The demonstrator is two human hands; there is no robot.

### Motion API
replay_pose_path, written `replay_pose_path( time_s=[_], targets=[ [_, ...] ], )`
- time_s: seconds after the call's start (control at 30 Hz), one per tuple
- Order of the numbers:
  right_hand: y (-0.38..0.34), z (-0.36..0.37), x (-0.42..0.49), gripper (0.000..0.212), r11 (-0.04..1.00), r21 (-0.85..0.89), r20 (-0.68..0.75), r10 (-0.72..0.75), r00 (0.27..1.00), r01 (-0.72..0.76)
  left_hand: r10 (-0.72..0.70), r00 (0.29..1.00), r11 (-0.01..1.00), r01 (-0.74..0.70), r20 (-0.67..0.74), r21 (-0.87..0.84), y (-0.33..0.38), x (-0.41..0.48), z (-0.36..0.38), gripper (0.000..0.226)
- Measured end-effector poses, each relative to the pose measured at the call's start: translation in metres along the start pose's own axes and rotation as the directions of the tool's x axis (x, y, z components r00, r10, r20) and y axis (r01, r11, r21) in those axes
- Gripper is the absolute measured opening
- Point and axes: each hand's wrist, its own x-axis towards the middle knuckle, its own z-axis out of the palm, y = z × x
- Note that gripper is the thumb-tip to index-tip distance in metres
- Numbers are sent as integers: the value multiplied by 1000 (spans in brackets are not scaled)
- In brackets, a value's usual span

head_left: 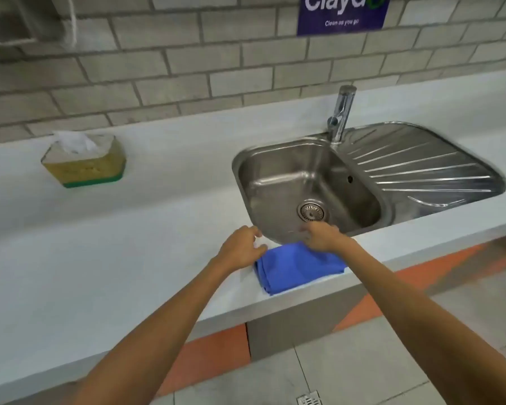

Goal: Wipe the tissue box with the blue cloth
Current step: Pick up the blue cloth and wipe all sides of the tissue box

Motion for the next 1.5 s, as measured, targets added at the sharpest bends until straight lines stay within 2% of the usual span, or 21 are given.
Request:
replay_pose_path(
  time_s=[0.13,0.27,0.33,0.37,0.47,0.53,0.63,0.7,0.77,0.9,1.03,1.13,1.23,1.3,1.37,1.5],
  targets=[
    [21,1,0,45,994,-73,29,78,997,-76,-16,996,991,3,90,136,-1,-4,22,50],
    [29,-7,7,36,997,-71,11,3,1000,-2,-10,997,990,-2,78,144,-2,-1,32,42],
    [32,-11,12,25,995,-90,26,-30,999,32,-29,996,991,18,79,131,-3,0,34,31],
    [33,-14,14,21,995,-91,33,-45,998,48,-38,997,994,31,70,101,-4,1,34,26],
    [31,-21,19,41,995,54,19,-79,997,78,-76,997,990,79,34,-118,-11,0,30,28],
    [24,-26,21,41,950,297,-8,-99,995,97,-159,987,927,148,-5,-344,-17,-3,23,26],
    [0,-31,26,32,825,550,-25,-137,990,128,-303,953,692,199,-28,-694,-26,-8,3,8],
    [-27,-32,33,27,755,645,-19,-144,989,123,-386,922,525,198,-24,-827,-35,-8,-11,21],
    [-58,-30,41,27,686,718,-9,-161,987,119,-459,888,427,186,-34,-885,-43,-6,-26,26],
    [-131,-26,55,24,559,824,28,-207,978,95,-516,854,350,139,-67,-926,-58,4,-53,37],
    [-209,-28,68,24,562,816,-2,-238,971,139,-513,853,265,53,-94,-963,-78,10,-87,44],
    [-262,-33,77,30,588,794,3,-256,967,153,-439,885,299,-21,-157,-954,-101,6,-118,52],
    [-304,-39,85,36,563,819,83,-306,948,110,-386,892,347,-97,-236,-933,-132,1,-146,39],
    [-328,-42,94,39,565,820,141,-360,922,95,-421,875,283,-122,-238,-951,-154,1,-161,32],
    [-349,-41,105,39,572,815,142,-360,922,98,-498,840,226,-113,-214,-968,-178,2,-175,40],
    [-378,-26,143,35,607,783,5,-225,974,136,-626,762,167,-77,-166,-983,-231,1,-203,33]
  ],
)
